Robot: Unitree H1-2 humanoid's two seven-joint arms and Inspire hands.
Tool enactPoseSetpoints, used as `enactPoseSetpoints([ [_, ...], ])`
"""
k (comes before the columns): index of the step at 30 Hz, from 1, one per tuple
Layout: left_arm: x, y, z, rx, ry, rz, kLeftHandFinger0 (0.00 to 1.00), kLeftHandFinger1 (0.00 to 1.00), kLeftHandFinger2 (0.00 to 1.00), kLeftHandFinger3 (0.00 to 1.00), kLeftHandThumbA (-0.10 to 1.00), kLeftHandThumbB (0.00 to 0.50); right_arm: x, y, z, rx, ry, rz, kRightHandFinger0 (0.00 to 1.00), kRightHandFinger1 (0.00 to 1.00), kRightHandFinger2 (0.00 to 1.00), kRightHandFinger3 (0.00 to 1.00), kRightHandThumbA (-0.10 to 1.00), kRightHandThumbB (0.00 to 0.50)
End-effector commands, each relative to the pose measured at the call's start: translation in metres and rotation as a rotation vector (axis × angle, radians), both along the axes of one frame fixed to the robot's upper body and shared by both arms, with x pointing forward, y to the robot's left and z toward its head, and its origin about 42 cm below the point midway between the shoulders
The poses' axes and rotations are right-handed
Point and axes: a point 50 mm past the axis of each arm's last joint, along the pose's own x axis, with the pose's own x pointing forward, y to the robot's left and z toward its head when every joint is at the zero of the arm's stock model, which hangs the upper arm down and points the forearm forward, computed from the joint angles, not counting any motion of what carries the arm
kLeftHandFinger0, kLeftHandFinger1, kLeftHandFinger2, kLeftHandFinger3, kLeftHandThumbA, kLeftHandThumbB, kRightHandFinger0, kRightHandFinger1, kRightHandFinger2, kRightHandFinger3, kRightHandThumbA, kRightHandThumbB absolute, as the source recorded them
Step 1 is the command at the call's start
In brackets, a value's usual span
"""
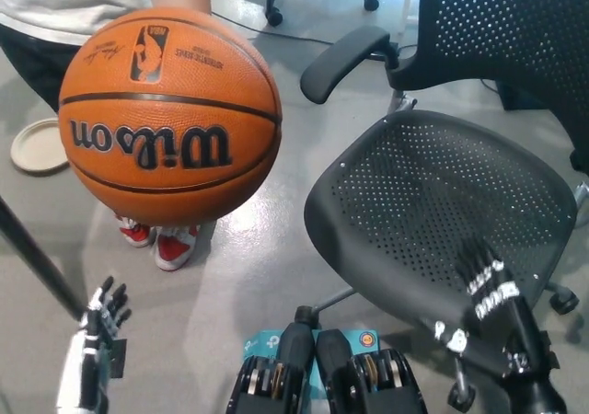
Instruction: The robot grabs the basketball from a person using both hands and then drops it on the black chair in the front
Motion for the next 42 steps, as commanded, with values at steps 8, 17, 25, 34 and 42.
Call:
enactPoseSetpoints([
  [8, 0.025, 0.037, 0.085, -0.028, -0.212, 0.043, 1.0, 1.0, 1.0, 1.0, 1.0, 0.194, 0.068, 0.06, 0.095, 0.167, -0.155, 0.206, 1.0, 1.0, 1.0, 1.0, 1.0, 0.398],
  [17, 0.056, 0.059, 0.126, 0.025, -0.226, -0.023, 1.0, 1.0, 1.0, 1.0, 1.0, 0.298, 0.11, 0.084, 0.128, 0.234, -0.159, 0.313, 1.0, 1.0, 1.0, 1.0, 1.0, 0.406],
  [25, 0.079, 0.066, 0.158, 0.028, -0.211, -0.1, 1.0, 1.0, 1.0, 1.0, 1.0, 0.279, 0.127, 0.097, 0.149, 0.239, -0.183, 0.338, 1.0, 1.0, 1.0, 1.0, 1.0, 0.425],
  [34, 0.095, 0.055, 0.186, 0.05, -0.226, -0.158, 1.0, 1.0, 1.0, 1.0, 1.0, 0.281, 0.129, 0.117, 0.166, 0.304, -0.156, 0.411, 1.0, 1.0, 1.0, 1.0, 1.0, 0.477],
  [42, 0.098, 0.039, 0.185, 0.042, -0.227, -0.172, 1.0, 1.0, 1.0, 1.0, 1.0, 0.294, 0.134, 0.127, 0.157, 0.313, -0.111, 0.443, 1.0, 1.0, 1.0, 1.0, 1.0, 0.5],
])
